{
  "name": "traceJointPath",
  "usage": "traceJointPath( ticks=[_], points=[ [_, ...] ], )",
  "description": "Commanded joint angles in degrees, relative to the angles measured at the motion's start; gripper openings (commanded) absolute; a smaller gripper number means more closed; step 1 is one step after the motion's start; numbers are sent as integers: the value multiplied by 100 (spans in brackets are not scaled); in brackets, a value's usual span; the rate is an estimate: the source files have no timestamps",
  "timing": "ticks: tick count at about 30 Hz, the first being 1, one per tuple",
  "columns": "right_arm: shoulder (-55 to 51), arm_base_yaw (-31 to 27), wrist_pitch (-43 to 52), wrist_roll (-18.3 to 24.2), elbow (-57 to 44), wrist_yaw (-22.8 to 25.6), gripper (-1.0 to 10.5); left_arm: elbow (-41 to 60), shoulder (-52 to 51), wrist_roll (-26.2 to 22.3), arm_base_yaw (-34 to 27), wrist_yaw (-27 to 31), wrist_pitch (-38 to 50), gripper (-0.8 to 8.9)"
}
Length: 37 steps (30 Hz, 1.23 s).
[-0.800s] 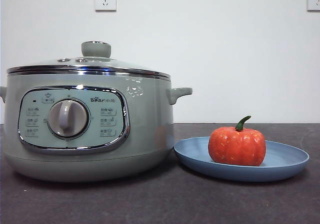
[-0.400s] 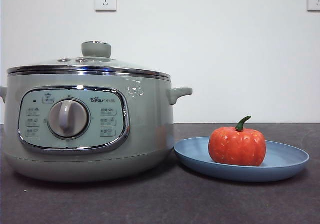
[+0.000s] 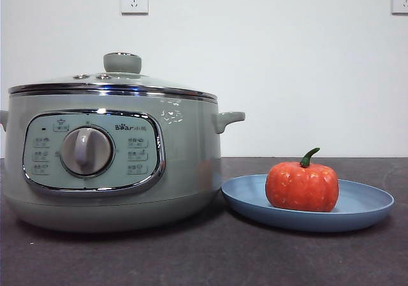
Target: Take the pumpkin out from the steamer,put the pumpkin in the blue plate,close the lid
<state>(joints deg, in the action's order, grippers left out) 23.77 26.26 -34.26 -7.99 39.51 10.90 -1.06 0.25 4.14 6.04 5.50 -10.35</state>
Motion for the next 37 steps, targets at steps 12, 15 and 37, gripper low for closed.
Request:
traceJointPath(
  ticks=[12,15,37],
  points=[
    [-791,-903,1161,1069,-1054,92,1,92,-13,44,-13,9,28,-3],
    [-1331,-1495,1928,1067,-1818,-435,1,92,-13,44,-13,11,28,-3],
    [-2365,-2057,2428,828,-3910,-1093,1,92,-13,42,-11,11,28,-3]
  ],
)
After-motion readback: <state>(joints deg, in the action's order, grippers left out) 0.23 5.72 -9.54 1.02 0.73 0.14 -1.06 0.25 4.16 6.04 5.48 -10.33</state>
